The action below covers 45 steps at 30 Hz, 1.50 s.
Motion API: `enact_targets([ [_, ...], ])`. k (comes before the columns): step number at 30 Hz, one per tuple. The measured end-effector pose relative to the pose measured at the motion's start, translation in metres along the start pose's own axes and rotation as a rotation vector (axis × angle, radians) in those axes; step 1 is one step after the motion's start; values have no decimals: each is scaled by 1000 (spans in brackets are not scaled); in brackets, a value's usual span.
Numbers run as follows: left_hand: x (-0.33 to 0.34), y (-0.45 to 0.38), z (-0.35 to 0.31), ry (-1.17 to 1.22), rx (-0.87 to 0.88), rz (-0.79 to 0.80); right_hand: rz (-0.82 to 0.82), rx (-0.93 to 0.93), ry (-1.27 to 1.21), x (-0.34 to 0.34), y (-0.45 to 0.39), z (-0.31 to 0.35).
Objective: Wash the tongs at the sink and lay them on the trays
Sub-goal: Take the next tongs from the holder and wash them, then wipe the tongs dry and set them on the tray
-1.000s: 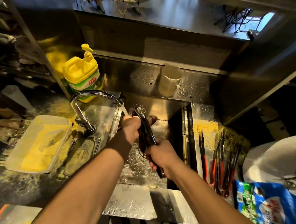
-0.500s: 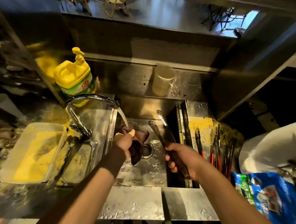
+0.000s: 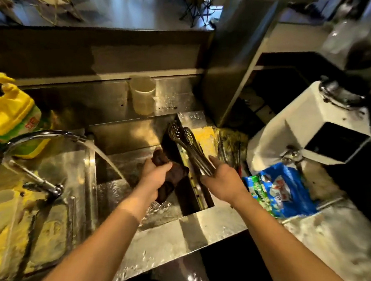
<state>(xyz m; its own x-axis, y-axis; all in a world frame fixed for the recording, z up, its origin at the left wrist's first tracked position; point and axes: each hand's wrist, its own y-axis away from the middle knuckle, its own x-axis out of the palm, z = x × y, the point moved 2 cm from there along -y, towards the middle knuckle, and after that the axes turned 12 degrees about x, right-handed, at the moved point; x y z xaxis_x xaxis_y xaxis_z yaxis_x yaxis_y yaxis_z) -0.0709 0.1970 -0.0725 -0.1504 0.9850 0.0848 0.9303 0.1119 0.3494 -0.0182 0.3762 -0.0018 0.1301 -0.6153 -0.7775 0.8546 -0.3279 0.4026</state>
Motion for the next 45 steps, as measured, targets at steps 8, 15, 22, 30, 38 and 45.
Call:
enact_targets([
  [8, 142, 66, 0, -55, 49, 253, -140, 83, -232, -80, 36, -112],
  [15, 284, 168, 35, -132, 24, 576, -205, 205, -345, -155, 102, -262],
  [22, 410, 293, 79, -220, -112, 844, -327, 398, -362, -223, 191, -398],
  [30, 507, 408, 104, -232, -89, 1079, -505, 429, -1136, -292, 280, -487],
  [38, 550, 466, 122, -299, -95, 1184, -695, 535, -1534, -366, 312, -562],
  [45, 569, 472, 128, -323, -83, 1228, -756, 848, -864, -407, 304, -612],
])
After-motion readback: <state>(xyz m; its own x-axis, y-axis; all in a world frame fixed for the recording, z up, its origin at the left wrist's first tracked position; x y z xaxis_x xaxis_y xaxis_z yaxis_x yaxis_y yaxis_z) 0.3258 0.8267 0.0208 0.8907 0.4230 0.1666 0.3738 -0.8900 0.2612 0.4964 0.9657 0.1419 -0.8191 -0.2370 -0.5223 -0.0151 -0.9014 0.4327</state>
